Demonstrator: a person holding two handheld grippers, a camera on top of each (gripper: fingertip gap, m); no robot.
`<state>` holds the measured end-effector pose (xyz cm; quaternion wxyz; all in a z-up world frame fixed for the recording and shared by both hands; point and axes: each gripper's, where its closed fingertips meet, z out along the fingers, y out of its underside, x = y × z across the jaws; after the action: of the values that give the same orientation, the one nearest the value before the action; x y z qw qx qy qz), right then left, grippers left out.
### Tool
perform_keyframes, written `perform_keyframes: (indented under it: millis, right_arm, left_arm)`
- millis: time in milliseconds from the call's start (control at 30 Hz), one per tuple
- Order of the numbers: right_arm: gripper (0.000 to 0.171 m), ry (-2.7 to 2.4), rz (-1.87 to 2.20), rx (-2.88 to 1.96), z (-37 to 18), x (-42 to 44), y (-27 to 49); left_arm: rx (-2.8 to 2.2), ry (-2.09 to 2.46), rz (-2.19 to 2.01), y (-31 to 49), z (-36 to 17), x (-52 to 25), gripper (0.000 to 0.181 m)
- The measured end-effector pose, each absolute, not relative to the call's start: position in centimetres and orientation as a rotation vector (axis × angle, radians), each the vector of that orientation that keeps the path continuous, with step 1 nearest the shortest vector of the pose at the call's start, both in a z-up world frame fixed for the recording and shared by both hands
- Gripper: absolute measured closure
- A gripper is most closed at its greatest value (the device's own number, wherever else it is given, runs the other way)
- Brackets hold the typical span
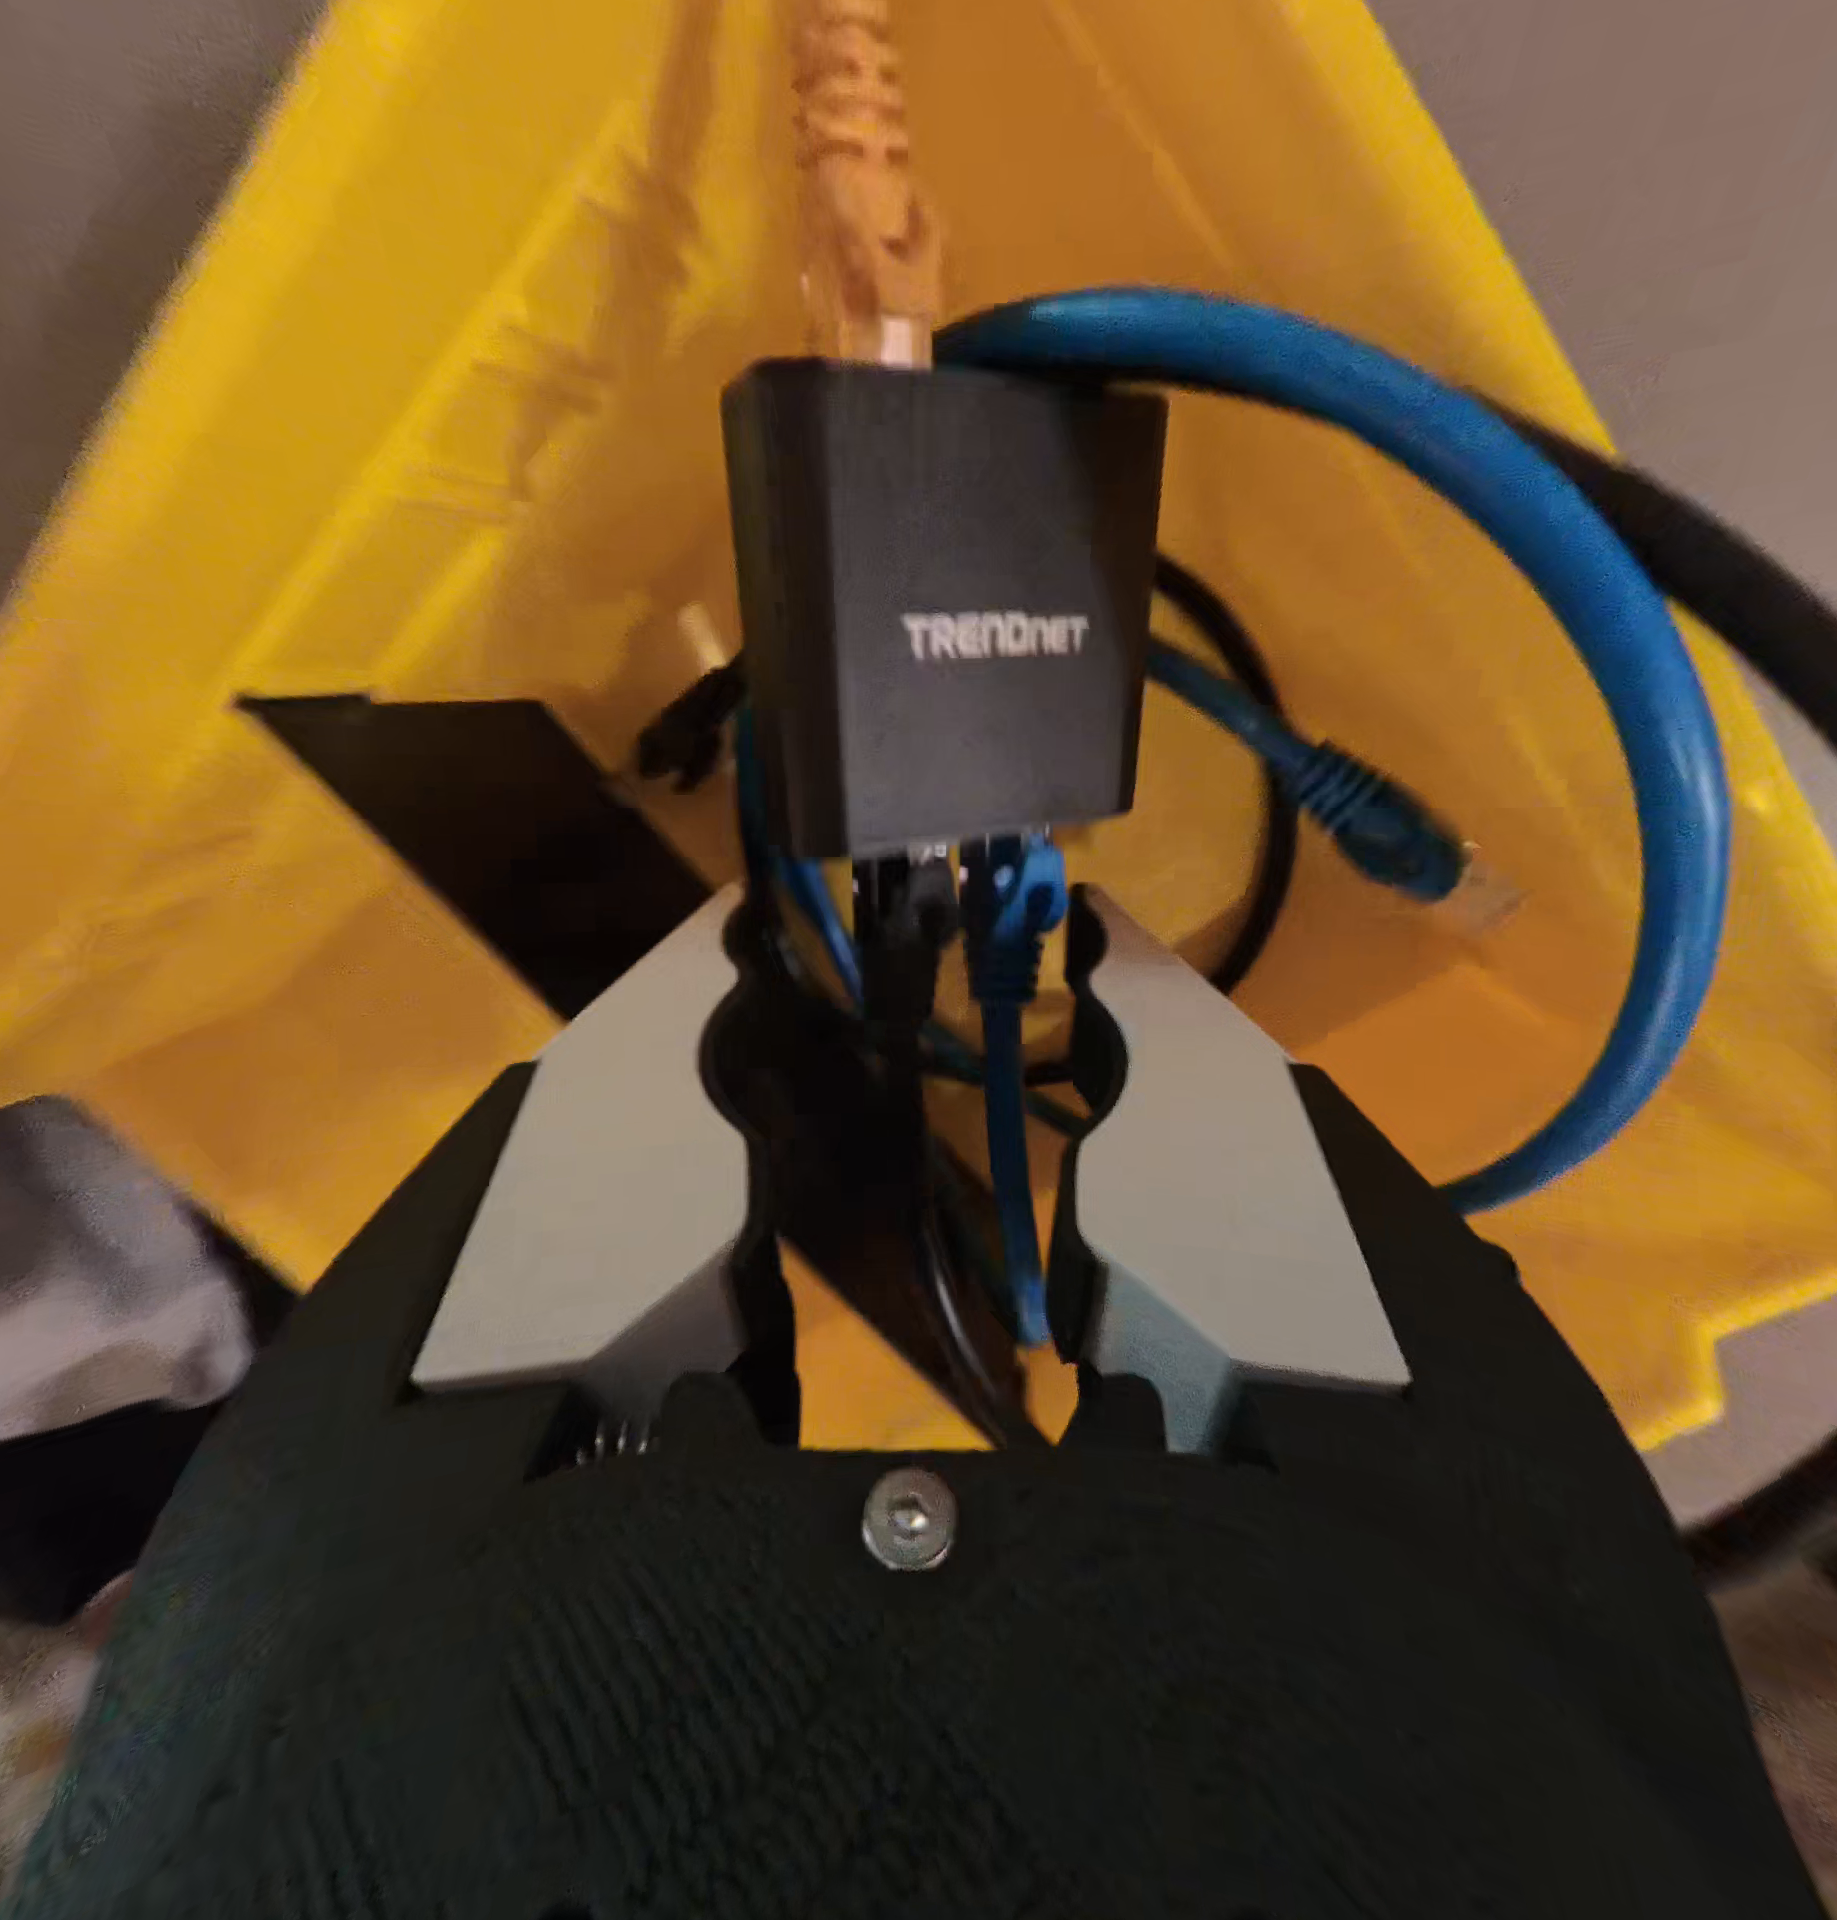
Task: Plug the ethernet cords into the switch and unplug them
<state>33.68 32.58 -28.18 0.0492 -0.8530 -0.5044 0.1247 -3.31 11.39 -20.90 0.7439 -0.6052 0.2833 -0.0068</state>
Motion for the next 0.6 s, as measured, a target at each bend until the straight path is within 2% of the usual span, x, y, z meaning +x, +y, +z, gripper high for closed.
perform_keyframes:
  millis: [100,267,433,533,600]
  right_arm:
    - [0.087,-1.434,0.467,-2.613,-25.7,35.1,32.1]
    - [0.08,-1.225,0.451,-2.4,-20.6,37.3,32.2]
    - [0.062,-0.807,0.282,-2.013,-14.9,40.2,31.6]
    - [0.057,-0.616,0.213,-1.94,-14.9,42.6,28.5]
    - [0.049,-0.538,0.21,-1.974,-16.8,43.6,26.1]
  left_arm:
    - [-1.322,0.621,-0.016,11.4,-20.8,-3.2,0.1]
    - [-1.314,0.637,-0.005,11.3,-20.7,-2.9,0.098]
    - [-1.331,0.608,0.028,10.0,-19.4,-2.1,0.088]
    - [-1.425,0.566,0.152,7.9,-18.1,-2.4,0.08]
    - [-1.535,0.527,0.29,6.5,-17.7,-4.3,0.063]
